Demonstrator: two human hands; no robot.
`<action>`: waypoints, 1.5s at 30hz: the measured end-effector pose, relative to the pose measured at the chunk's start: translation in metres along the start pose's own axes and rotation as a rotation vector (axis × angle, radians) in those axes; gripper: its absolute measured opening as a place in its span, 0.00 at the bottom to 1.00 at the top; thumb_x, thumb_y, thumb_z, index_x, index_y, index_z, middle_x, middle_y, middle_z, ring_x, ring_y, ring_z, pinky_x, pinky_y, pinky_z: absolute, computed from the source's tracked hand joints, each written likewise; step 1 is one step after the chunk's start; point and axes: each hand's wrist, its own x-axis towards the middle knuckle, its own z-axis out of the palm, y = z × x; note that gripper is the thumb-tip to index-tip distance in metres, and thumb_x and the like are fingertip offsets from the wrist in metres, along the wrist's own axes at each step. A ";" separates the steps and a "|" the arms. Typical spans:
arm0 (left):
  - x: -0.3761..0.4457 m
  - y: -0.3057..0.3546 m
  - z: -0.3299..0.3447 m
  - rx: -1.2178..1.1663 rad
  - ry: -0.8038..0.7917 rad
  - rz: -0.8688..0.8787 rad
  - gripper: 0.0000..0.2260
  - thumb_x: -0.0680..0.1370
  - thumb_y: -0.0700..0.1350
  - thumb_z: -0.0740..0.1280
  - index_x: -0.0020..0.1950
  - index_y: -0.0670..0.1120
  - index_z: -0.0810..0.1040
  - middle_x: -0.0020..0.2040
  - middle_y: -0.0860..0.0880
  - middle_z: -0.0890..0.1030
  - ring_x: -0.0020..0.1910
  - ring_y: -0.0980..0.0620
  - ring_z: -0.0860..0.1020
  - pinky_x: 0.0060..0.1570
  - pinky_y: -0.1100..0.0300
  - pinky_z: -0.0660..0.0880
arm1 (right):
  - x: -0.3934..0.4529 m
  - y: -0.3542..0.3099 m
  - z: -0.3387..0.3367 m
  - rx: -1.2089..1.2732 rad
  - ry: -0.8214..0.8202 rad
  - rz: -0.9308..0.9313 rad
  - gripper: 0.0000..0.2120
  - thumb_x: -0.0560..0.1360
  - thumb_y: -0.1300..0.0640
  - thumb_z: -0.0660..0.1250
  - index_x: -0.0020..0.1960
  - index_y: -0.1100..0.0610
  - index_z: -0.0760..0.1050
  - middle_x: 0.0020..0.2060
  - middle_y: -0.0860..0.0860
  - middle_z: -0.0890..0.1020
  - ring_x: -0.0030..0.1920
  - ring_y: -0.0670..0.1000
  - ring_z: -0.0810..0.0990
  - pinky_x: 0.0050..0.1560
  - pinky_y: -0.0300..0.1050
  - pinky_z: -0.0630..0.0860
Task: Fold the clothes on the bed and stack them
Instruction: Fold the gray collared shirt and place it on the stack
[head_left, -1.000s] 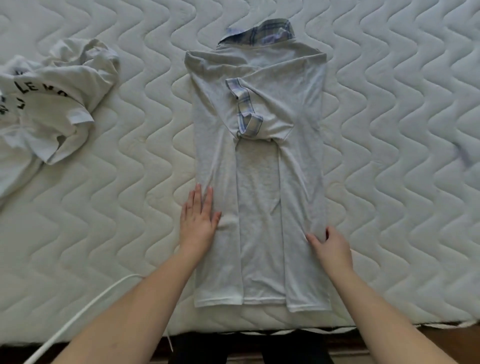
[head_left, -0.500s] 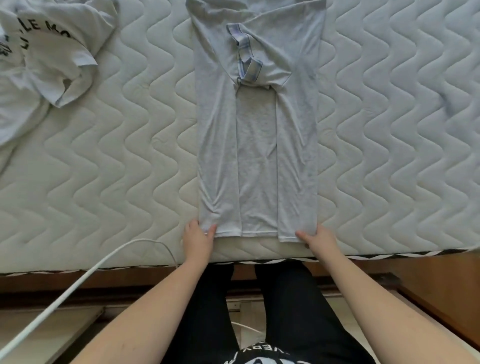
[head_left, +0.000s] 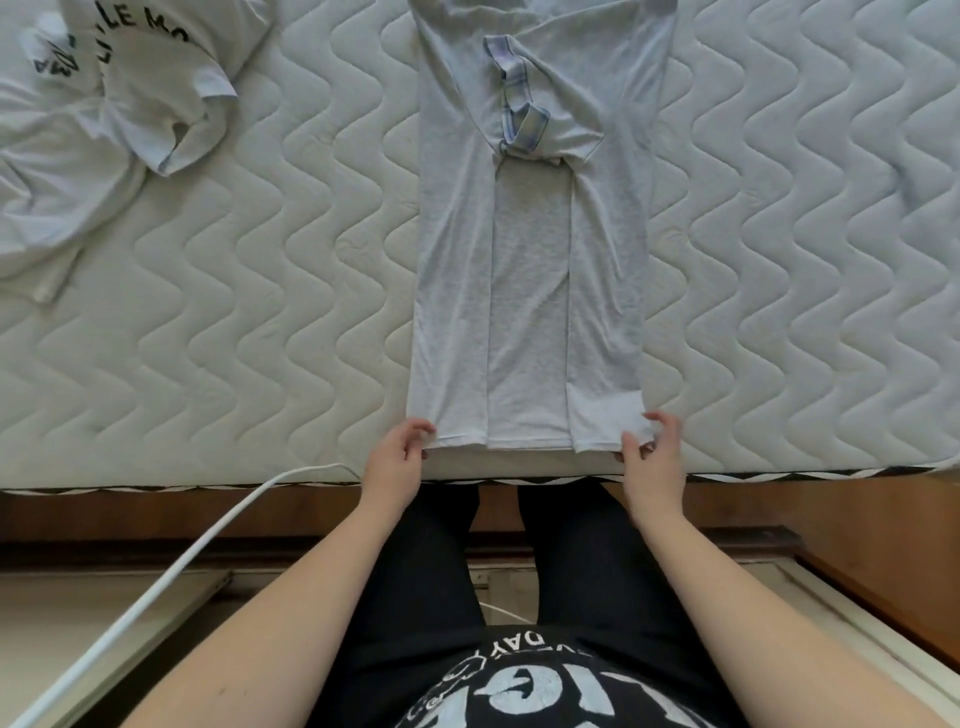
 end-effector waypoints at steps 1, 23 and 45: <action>0.000 0.001 -0.003 0.063 -0.053 0.046 0.14 0.81 0.39 0.61 0.53 0.58 0.77 0.51 0.53 0.80 0.47 0.53 0.80 0.49 0.59 0.72 | 0.001 -0.002 -0.004 -0.048 -0.065 -0.052 0.11 0.80 0.57 0.63 0.60 0.47 0.70 0.44 0.48 0.78 0.43 0.49 0.76 0.44 0.45 0.71; -0.028 0.089 -0.086 0.725 -0.046 0.913 0.16 0.67 0.32 0.77 0.52 0.43 0.84 0.43 0.45 0.85 0.37 0.45 0.83 0.32 0.57 0.78 | -0.011 -0.075 -0.092 -0.712 -0.130 -1.091 0.18 0.57 0.71 0.81 0.43 0.62 0.80 0.35 0.55 0.83 0.35 0.59 0.83 0.33 0.52 0.80; -0.048 0.126 -0.120 0.534 -0.179 0.679 0.10 0.79 0.39 0.67 0.55 0.51 0.84 0.55 0.54 0.83 0.52 0.51 0.81 0.47 0.61 0.73 | -0.031 -0.118 -0.116 -0.669 -0.337 -0.912 0.15 0.72 0.61 0.75 0.57 0.49 0.83 0.46 0.48 0.86 0.42 0.53 0.84 0.38 0.46 0.78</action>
